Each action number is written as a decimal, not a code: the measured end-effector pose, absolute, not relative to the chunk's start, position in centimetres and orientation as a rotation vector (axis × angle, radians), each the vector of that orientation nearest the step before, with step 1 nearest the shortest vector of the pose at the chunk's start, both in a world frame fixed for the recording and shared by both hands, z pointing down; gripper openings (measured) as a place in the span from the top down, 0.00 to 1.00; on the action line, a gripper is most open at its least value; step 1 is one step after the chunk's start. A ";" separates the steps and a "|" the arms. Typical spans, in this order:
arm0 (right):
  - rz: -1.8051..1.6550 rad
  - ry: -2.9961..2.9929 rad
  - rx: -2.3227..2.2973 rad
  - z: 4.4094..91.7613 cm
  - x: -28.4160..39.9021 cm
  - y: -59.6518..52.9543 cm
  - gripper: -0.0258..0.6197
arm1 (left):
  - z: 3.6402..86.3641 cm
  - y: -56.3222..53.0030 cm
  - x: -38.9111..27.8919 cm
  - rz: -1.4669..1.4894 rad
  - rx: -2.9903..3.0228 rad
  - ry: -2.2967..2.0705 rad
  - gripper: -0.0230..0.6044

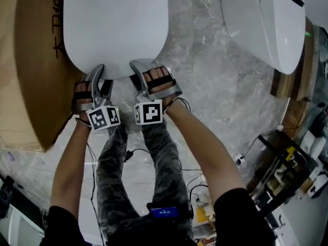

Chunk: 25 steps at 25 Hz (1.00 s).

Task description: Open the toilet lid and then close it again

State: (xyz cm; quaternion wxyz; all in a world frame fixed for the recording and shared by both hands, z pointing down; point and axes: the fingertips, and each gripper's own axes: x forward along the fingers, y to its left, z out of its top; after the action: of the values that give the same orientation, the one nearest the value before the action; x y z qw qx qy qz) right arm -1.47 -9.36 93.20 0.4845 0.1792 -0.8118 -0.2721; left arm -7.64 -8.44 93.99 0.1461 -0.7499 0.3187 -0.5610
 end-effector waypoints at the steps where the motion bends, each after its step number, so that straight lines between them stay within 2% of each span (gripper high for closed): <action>1: -0.661 -1.972 0.434 93.1 -1.4 -9.5 0.59 | 94.0 -8.4 -7.7 -1.625 -2.160 0.910 0.55; 3: -0.647 -1.979 0.428 92.8 -1.4 -9.5 0.56 | 93.7 -8.3 -7.7 -1.631 -2.166 0.906 0.55; 11: -0.627 -2.041 0.404 87.9 -1.5 -9.4 0.58 | 88.5 -8.4 -7.8 -1.559 -2.206 0.992 0.55; 25: -0.663 -2.154 0.458 71.1 -2.3 -13.8 0.65 | 71.2 -13.5 -8.3 -1.315 -2.142 1.104 0.56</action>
State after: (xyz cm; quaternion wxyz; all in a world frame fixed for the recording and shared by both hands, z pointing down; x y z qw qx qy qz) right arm -2.31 -13.79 71.11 0.4087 0.1818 -0.8548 -0.2631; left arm -8.28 -13.52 71.20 0.1969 -0.7649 0.3944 -0.4697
